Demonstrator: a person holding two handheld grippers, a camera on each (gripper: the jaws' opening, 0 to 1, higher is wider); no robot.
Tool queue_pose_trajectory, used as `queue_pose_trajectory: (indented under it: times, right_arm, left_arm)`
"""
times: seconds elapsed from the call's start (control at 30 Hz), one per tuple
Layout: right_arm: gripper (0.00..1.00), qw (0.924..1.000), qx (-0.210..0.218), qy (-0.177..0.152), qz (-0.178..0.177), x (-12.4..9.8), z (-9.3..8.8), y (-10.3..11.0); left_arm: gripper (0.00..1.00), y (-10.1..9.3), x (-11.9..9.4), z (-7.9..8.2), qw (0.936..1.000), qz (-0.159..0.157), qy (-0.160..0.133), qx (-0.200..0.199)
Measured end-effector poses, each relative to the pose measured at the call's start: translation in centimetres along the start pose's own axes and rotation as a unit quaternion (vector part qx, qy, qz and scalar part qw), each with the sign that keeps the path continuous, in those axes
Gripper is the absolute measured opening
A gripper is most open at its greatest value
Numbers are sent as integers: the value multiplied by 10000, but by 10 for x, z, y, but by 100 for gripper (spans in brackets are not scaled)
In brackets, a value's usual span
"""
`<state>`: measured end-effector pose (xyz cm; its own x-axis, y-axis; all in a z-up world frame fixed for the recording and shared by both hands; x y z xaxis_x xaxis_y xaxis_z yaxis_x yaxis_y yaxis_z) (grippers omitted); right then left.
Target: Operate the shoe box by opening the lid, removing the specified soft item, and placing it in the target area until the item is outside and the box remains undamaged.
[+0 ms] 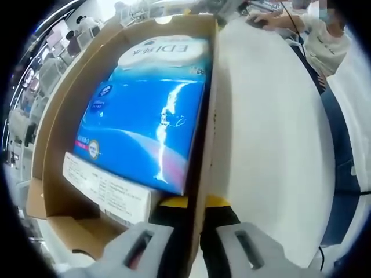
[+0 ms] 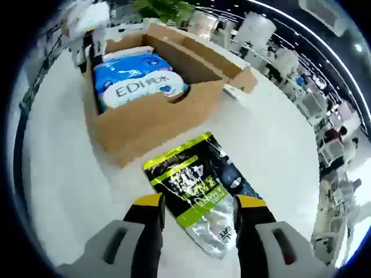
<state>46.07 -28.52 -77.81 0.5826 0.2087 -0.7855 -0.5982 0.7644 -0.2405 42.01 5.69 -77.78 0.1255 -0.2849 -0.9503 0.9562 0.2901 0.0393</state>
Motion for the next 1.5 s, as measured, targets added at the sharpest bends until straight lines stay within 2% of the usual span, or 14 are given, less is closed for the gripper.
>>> queue_pose_trajectory:
  times: [0.1, 0.13, 0.17, 0.27, 0.33, 0.37, 0.43, 0.47, 0.57, 0.73, 1.1, 1.2, 1.37, 1.5]
  right_arm:
    - [63, 9965, 809, 216, -20, 4, -3, 0]
    - [66, 9958, 896, 188, -60, 4, -3, 0]
    - [69, 9911, 1319, 87, -164, 7, -3, -2]
    - [73, 9797, 1981, 15, -314, 9, -3, -3]
    - [76, 9728, 2269, 91, -449, 12, -7, -4]
    - [76, 9740, 2216, 229, -412, 14, -10, -3]
    - [76, 9705, 2379, -1, -389, 18, -10, -1]
    - [76, 9732, 2265, 65, -390, 17, -11, 0]
    - [76, 9766, 2127, -97, -291, 17, -14, -2]
    - [76, 9817, 1892, -172, -83, 15, -18, -5]
    - [76, 9839, 1774, -218, 11, 14, -20, -7]
    - [72, 9837, 1787, -196, 9, 10, -19, -10]
    - [71, 9805, 1889, -528, -132, -14, -3, -18]
    - [72, 9758, 1974, -932, -74, -40, 22, -16]
  left_arm:
    - [3, 0, 0, 0, 10000, 8, 3, -12]
    - [3, 0, 0, 0, 10000, 16, 5, -13]
    - [3, -1, 0, 0, 10000, 22, 7, -8]
    - [3, -1, 0, 0, 10000, 23, 8, 2]
    - [3, 0, 0, 0, 10000, 12, 10, -3]
    - [3, 0, 0, 0, 10000, 10, 10, -4]
    - [3, 0, 0, 0, 10000, 14, 9, 0]
    - [3, -1, 0, 0, 10000, 26, 5, 7]
    - [3, -1, -1, 0, 10000, 22, 6, -4]
    - [3, -1, 0, 0, 10000, 19, 3, 2]
    - [3, -1, 0, 0, 10000, 26, 3, 19]
    - [3, -1, 0, 0, 10000, 25, 3, 26]
    - [3, 0, 0, 0, 10000, 18, 3, 47]
    - [3, 0, 0, 0, 10000, 12, 0, 74]
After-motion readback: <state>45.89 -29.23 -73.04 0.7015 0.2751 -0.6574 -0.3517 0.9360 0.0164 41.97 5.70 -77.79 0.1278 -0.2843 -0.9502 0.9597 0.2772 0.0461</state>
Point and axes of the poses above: the point that each gripper's makers call its tool centre point, and the gripper's own axes: x roughly forward along the fingers, y roughly to its left, z roughly out of its top, the point moved 10 cm from there along -x, roughly backward along the fingers, and after that the axes turned 2 degrees about -x, right-handed, at the moved point
